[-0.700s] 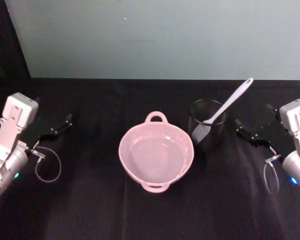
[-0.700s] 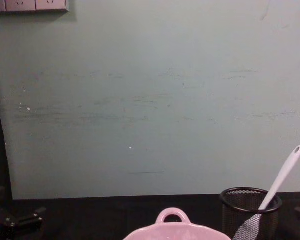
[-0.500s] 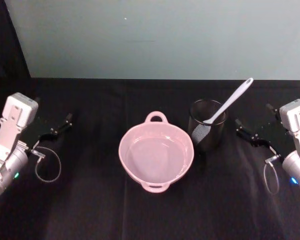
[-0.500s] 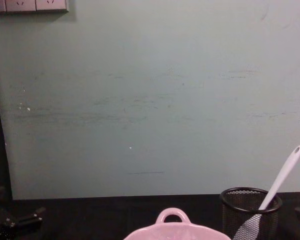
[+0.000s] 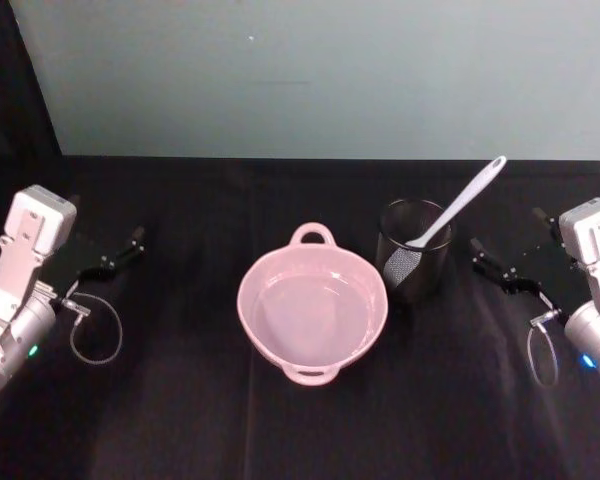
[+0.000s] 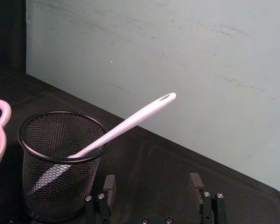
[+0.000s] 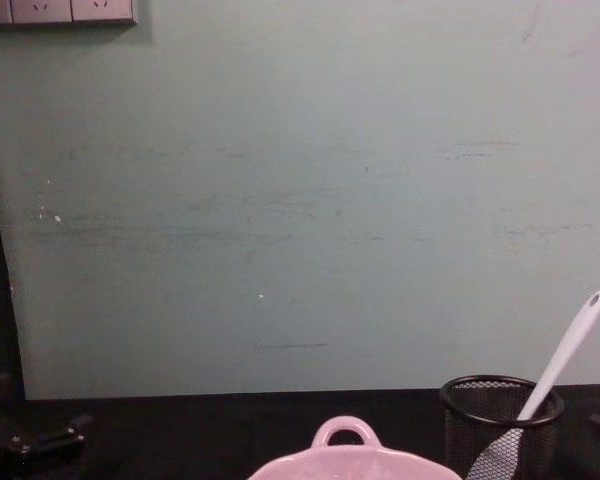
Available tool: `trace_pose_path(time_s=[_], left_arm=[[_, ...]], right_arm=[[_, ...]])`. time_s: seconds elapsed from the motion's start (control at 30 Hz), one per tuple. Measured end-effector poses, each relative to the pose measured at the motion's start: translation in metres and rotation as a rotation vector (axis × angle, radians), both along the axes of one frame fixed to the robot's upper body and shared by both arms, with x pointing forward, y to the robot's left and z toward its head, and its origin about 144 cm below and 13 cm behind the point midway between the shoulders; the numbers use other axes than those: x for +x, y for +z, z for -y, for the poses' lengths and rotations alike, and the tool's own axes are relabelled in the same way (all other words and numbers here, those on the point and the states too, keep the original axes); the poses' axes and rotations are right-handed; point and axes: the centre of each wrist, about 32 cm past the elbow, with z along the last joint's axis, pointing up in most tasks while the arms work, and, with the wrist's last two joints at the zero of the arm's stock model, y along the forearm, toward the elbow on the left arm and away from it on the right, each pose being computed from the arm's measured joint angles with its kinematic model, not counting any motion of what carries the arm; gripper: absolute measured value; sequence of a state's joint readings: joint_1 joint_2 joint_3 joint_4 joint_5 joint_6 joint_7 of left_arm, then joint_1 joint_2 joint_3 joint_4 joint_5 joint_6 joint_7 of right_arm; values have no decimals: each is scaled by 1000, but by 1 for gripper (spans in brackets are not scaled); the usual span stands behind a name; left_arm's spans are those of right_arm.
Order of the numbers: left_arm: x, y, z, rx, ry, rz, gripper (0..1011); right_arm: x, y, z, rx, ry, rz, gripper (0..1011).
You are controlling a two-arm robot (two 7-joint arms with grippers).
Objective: Use the one hand to pick up the spoon and stir the clear water in the bowl.
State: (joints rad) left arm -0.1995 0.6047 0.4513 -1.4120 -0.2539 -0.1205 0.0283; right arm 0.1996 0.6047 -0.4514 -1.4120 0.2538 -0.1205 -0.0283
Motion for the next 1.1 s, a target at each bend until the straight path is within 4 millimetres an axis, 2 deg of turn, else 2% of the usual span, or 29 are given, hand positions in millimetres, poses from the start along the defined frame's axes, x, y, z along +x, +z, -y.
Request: trace_pose_path(time_s=[0.6, 0.9, 1.1], left_arm=[[0, 0, 0, 0, 0, 0, 1011], [0, 0, 0, 0, 0, 0, 1011], [0, 0, 0, 0, 0, 0, 1011]], right_arm=[[-2, 3, 0, -12, 5, 6, 1002], [-18, 20, 1, -61, 17, 43, 1002], [-28, 38, 5, 16, 16, 54, 1003]])
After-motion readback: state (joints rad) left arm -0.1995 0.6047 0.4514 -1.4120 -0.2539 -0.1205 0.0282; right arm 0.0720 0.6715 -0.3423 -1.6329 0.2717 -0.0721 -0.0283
